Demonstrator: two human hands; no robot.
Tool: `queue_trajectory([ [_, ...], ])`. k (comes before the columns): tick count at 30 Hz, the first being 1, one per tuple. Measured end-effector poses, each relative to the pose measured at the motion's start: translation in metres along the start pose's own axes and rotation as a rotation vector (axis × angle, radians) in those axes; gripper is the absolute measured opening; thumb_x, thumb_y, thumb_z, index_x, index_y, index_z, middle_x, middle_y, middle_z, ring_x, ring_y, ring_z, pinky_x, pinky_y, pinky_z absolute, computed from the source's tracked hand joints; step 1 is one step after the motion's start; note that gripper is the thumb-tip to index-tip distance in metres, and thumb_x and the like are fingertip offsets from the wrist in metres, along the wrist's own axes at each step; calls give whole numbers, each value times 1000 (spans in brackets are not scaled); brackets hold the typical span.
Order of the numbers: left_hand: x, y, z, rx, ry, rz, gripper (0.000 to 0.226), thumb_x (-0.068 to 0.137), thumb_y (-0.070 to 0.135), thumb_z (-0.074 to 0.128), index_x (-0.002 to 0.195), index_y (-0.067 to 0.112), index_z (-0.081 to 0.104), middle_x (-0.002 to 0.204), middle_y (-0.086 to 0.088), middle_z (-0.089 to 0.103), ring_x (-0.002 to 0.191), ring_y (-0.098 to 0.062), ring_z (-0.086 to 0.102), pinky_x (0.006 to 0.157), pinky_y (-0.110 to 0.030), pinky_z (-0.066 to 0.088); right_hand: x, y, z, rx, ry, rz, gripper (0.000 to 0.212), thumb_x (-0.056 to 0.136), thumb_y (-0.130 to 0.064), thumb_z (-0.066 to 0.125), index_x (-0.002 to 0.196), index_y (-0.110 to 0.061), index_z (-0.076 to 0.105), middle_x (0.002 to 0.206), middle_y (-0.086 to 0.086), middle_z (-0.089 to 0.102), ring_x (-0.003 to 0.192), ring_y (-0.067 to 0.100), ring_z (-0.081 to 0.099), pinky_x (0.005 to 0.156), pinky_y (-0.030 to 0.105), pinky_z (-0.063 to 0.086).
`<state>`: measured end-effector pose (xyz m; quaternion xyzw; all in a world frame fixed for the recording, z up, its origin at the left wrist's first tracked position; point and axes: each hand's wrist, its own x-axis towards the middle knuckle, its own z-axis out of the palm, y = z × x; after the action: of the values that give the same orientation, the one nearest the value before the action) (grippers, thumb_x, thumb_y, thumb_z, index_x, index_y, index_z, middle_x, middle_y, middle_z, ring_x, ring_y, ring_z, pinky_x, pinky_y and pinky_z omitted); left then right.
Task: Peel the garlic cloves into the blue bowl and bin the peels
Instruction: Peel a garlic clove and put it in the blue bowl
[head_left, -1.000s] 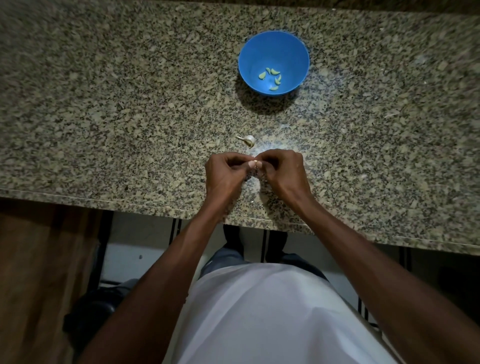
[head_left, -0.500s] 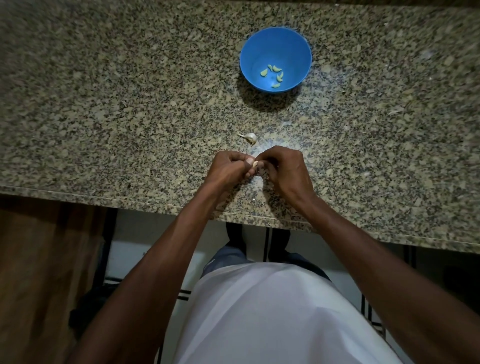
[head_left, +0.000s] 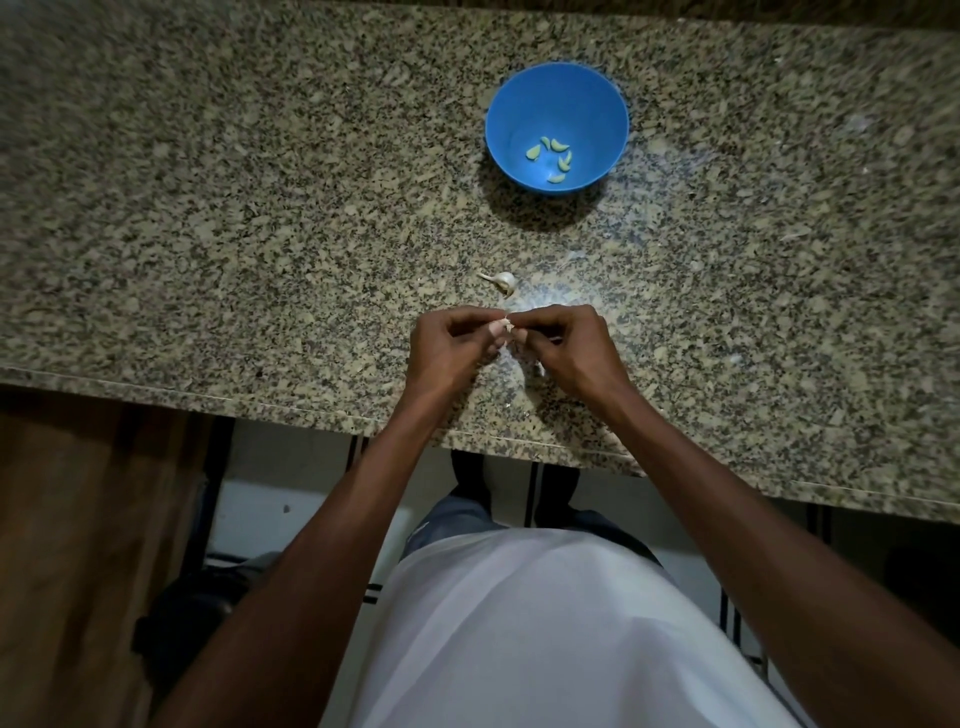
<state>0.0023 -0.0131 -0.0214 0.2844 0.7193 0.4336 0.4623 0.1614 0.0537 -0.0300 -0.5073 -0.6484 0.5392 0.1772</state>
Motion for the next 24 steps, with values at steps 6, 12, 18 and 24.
queue_trajectory([
  [6, -4, -5, 2, -103, -40, 36, 20, 96, 2, 69, 115, 5, 76, 109, -9, 77, 93, -11, 75, 80, -23, 60, -3, -2, -8, -92, 49, 29, 30, 98, -4, 60, 120, -14, 78, 118, 4, 78, 103, 11, 74, 91, 37, 63],
  [12, -7, -7, 8, -220, -45, 43, 20, 94, 6, 74, 112, -3, 72, 97, -16, 78, 93, -31, 77, 84, -35, 64, -8, -4, -7, 259, 37, 82, 16, 97, -15, 73, 111, -12, 81, 103, 2, 81, 96, 15, 77, 82, 36, 62],
  [18, -8, -7, 14, -234, 24, 49, 19, 91, 11, 78, 108, 3, 75, 104, -7, 78, 99, -17, 76, 80, -23, 60, -8, -4, 2, 470, 0, 136, 21, 97, -17, 74, 116, -8, 78, 106, 6, 81, 102, 18, 76, 80, 27, 60],
  [24, -8, -6, 14, -237, 26, 46, 18, 90, 4, 76, 108, 1, 74, 102, -5, 78, 98, -17, 76, 80, -23, 59, -4, -4, 3, 688, -44, 288, 21, 95, -10, 75, 114, -2, 77, 105, 14, 79, 95, 20, 75, 80, 26, 59],
])
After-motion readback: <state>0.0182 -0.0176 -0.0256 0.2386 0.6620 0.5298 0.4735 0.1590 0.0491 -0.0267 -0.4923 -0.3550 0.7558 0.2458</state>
